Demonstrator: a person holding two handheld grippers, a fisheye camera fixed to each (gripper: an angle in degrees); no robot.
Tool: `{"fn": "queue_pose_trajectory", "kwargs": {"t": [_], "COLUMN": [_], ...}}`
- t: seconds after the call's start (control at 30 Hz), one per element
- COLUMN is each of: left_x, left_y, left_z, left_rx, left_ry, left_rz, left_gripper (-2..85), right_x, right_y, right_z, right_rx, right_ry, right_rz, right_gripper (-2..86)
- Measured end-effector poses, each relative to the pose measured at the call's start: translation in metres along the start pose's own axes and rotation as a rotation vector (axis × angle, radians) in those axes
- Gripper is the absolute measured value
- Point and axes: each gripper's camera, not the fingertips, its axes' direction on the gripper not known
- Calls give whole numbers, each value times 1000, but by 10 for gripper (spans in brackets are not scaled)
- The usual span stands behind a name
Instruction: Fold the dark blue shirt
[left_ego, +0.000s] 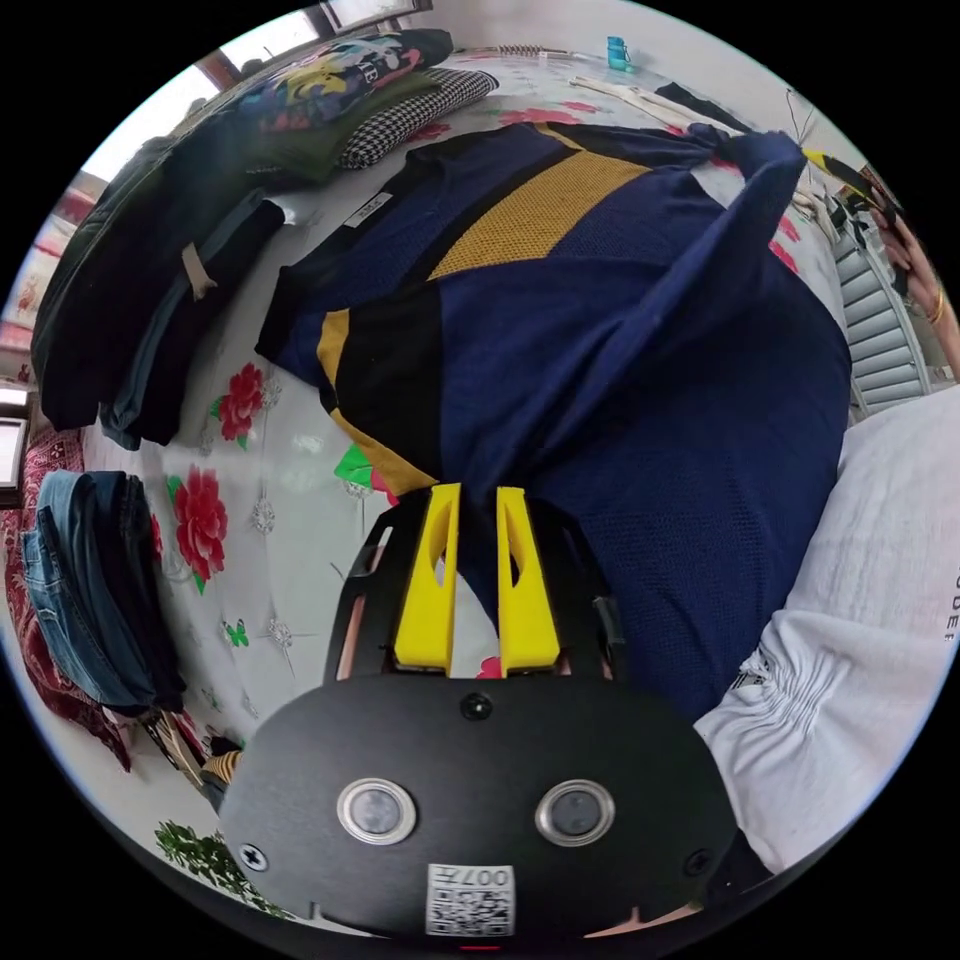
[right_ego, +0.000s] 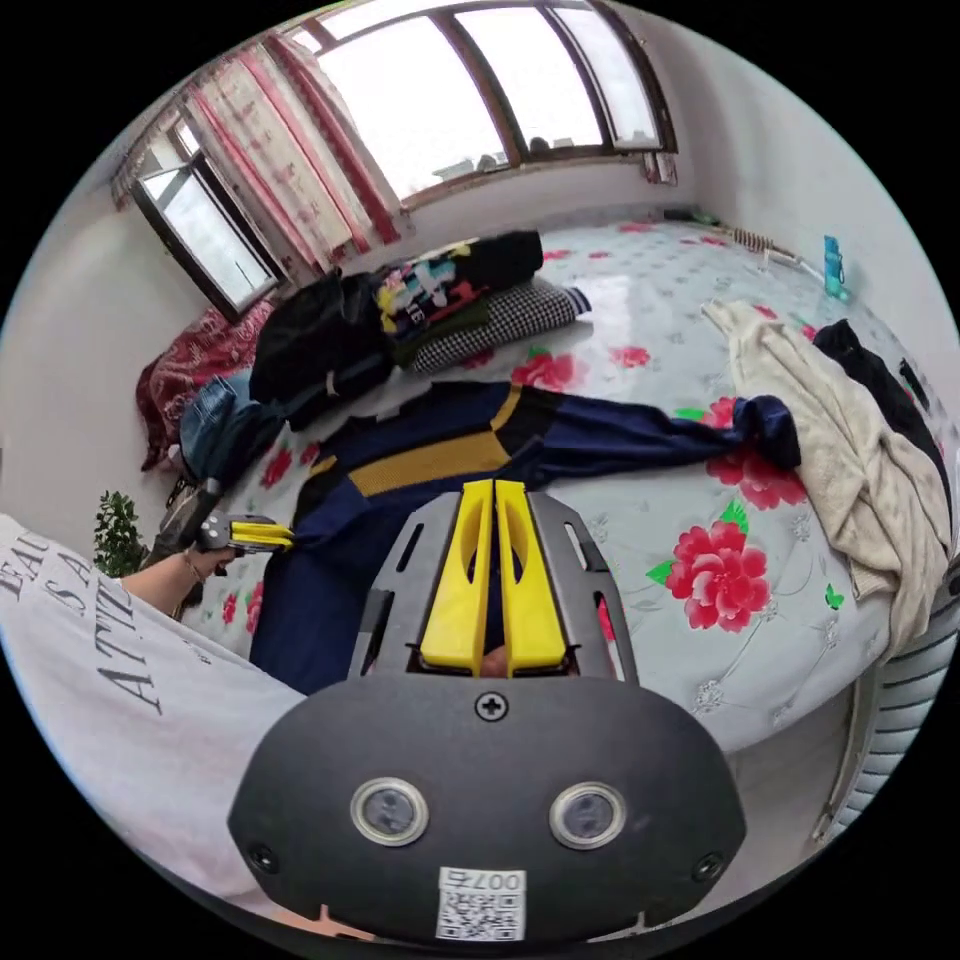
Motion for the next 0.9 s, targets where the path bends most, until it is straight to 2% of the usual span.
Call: {"fn": "queue_pose_trajectory", "kwargs": {"t": [0.1,0.23,0.33,0.43,0.53,0.7,0.8,0.9], "left_x": [-10,-34,-53,-70,-90,-146,-188,-208], "left_y": [10,25,35,41,47,67,73,66], "left_z": [9,15,16,15,6,-50,-68,-57], "left_rx": [-6,13,18,6,11,219,279,234], "left_ry": [31,76,96,117,157,237,264,268], "left_rz": [18,33,44,55,50,-54,-142,-183], "left_gripper": [92,97,99,101,106,104,95,85], "right_x": [19,55,61,56,54,46,45,61], "right_y": [28,93,116,120,133,148,130,100], "right_z": [-13,28,22,4,15,39,20,1], "right_rx": [-10,-193,-137,-92,-202,-364,-312,-181], "right_ry": [-44,-71,-156,-191,-165,-81,-29,32], "right_rz": [108,393,522,528,537,505,434,444], "right_gripper": [-2,-2,-2,-2,-1,6,15,26]}}
